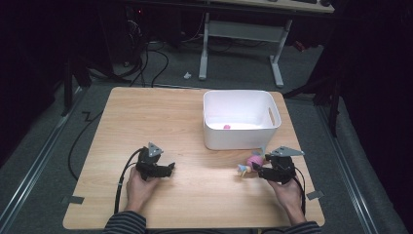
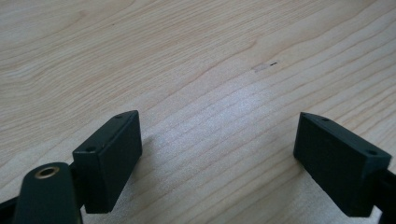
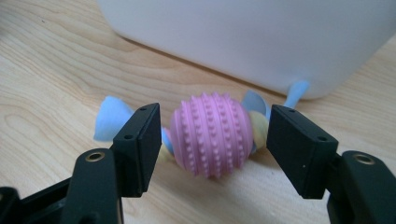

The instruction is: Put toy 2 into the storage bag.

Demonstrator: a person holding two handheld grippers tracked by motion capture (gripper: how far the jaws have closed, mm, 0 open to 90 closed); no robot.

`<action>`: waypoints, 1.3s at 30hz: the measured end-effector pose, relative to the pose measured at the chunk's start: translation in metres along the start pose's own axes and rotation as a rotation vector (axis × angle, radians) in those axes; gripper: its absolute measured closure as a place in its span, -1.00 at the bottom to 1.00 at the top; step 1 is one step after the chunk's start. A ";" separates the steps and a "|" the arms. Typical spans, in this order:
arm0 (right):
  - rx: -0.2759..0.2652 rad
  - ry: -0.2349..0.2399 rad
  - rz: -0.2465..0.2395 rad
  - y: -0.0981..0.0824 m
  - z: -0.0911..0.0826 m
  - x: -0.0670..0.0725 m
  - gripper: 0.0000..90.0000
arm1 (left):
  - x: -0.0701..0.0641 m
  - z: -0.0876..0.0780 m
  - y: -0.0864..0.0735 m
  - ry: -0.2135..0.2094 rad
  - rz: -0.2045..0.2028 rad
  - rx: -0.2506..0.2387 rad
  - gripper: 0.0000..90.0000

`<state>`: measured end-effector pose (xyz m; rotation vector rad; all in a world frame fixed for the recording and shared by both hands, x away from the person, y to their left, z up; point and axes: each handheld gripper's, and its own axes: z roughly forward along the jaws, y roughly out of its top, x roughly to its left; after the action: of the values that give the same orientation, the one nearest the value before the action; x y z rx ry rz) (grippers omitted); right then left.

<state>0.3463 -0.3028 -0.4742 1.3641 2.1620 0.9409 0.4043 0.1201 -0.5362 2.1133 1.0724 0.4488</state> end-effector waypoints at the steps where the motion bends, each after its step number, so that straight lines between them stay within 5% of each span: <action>1: 0.003 0.001 0.001 0.002 0.001 0.000 -0.22 | 0.000 0.000 0.000 0.000 0.000 0.000 -0.66; 21: 0.089 0.027 -0.025 0.012 0.033 -0.002 -0.27 | 0.000 0.000 0.000 0.000 -0.004 -0.003 -0.64; 39: 0.069 0.029 -0.028 0.007 0.028 -0.005 -0.10 | 0.000 0.000 0.000 -0.001 -0.006 -0.004 -0.63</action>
<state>0.3710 -0.2964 -0.4883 1.3562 2.2489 0.8887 0.4044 0.1206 -0.5362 2.1065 1.0762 0.4468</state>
